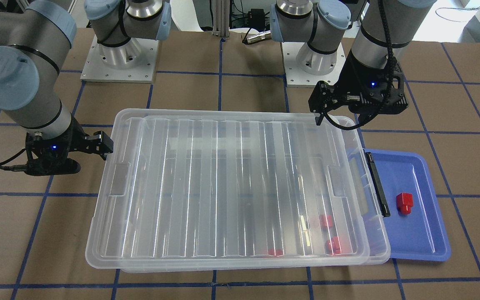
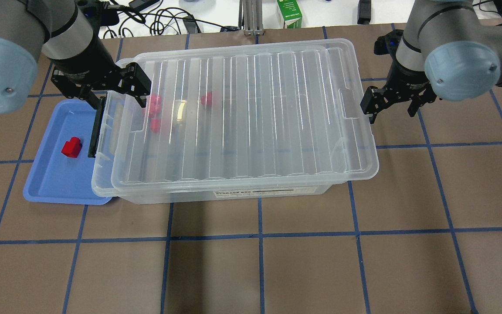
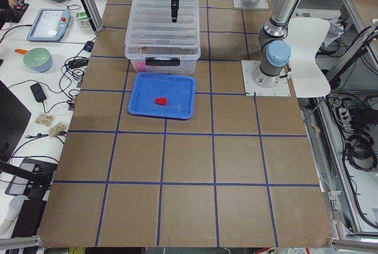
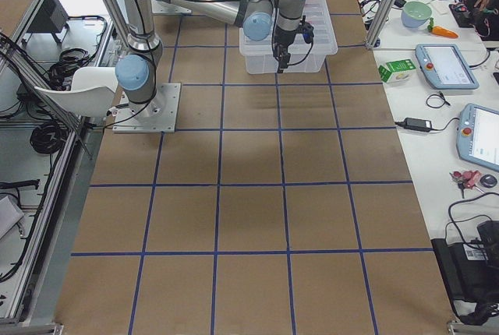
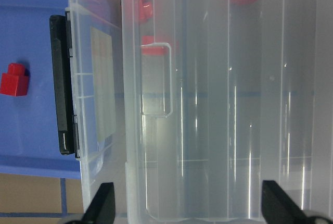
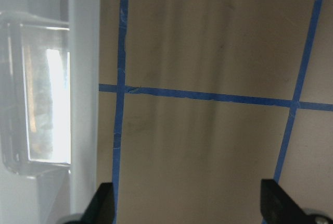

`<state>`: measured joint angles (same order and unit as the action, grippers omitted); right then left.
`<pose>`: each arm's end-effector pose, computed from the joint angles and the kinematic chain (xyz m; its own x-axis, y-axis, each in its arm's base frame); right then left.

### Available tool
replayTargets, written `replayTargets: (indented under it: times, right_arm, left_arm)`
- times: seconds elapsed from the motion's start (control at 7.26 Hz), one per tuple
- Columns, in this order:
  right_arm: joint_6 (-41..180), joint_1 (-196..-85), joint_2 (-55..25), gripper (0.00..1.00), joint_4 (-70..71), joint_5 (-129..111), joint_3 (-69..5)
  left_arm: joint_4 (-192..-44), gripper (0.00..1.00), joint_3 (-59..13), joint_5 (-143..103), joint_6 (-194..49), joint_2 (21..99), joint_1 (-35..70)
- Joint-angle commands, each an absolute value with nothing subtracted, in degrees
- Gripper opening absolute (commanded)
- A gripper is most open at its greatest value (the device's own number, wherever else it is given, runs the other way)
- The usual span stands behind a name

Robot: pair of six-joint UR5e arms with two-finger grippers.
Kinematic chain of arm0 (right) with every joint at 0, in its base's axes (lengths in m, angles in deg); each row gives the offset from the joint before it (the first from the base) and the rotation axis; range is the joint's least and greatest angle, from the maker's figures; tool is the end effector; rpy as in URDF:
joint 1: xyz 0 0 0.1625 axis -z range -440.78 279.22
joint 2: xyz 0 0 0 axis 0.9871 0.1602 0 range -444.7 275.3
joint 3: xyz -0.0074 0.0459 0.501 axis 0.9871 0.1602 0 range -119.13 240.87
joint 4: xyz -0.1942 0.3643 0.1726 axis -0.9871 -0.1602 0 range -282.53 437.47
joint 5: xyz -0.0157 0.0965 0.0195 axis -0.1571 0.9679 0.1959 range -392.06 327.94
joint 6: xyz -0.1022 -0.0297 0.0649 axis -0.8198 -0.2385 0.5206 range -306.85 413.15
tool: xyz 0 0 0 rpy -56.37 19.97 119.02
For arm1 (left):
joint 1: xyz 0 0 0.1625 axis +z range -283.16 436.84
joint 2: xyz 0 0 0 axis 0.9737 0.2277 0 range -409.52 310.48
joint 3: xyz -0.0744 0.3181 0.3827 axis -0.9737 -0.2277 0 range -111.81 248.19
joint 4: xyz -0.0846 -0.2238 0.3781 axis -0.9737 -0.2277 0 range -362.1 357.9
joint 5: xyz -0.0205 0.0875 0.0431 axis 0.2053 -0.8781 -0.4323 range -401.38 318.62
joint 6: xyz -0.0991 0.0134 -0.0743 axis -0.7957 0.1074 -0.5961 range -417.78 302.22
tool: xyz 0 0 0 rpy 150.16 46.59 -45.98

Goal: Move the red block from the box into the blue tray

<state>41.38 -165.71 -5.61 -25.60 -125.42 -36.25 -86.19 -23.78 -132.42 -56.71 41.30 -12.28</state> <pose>0.0734 -0.5988 0.3917 -0.9919 -0.1211 0.0394 -0.1168 0.9884 0.0967 -0.1228 -0.5420 0.5258 -0.9998 0.0022 -0.0191 0.0032 0.9985 -0.0540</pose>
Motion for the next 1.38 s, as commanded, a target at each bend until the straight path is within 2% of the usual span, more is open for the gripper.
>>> replayTargets:
  times: [0.0,1.24]
  right_arm:
    - [41.38,-166.3,-5.68,1.0,-25.54,-124.88,-36.25]
    - [42.51,-167.35,-4.03,1.0,-25.02,-125.14,-34.5]
  left_arm:
    - [-86.21,1.0,-23.74,-132.43,-56.63,41.27,-12.28]
    - [-86.65,1.0,-23.65,-132.34,-56.81,41.27,-12.28]
